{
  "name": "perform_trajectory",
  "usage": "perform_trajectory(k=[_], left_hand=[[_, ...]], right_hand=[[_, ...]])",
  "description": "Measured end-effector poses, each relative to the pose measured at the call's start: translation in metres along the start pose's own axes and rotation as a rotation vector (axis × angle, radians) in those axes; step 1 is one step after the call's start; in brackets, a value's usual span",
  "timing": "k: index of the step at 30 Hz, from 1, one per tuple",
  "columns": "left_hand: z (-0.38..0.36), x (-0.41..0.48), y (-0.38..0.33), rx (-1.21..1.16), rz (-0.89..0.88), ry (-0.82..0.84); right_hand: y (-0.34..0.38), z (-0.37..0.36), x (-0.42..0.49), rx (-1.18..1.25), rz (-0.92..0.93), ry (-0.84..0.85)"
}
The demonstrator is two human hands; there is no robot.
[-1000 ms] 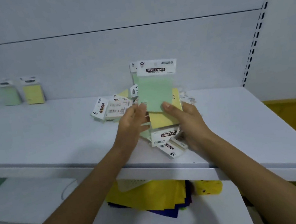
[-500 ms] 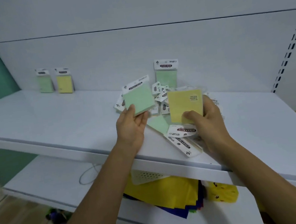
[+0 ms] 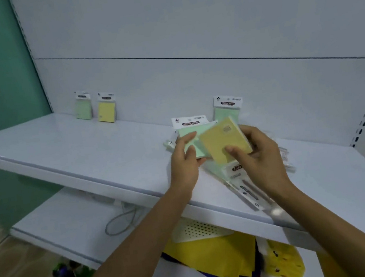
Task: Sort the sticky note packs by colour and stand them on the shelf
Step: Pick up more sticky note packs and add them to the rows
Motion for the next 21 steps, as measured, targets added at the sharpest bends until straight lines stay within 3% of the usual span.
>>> perform_trajectory(k=[4,15,21], left_hand=[[0.06,0.016,-0.029,0.078,0.026,-0.044],[0.286,0.048,-0.138,0.321,-0.108,-0.304],[0.384,0.057,-0.179,0.571,-0.276,-0.27]], right_hand=[[0.005,-0.056,0.003,0.2,-0.169,0.111],[0.098,-0.293,-0.027,0.352,-0.082,0.473],[0.149,-0.407,-0.05,0.329,-0.043,0.667]])
Point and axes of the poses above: each hand's wrist, its own x-axis towards the middle knuckle, its own z-axis out of the back of the hand, y = z × x, the point moved 7 cm from there along x, towards the middle knuckle, and after that the axes turned 9 degrees about -y, right-handed, at the moved point
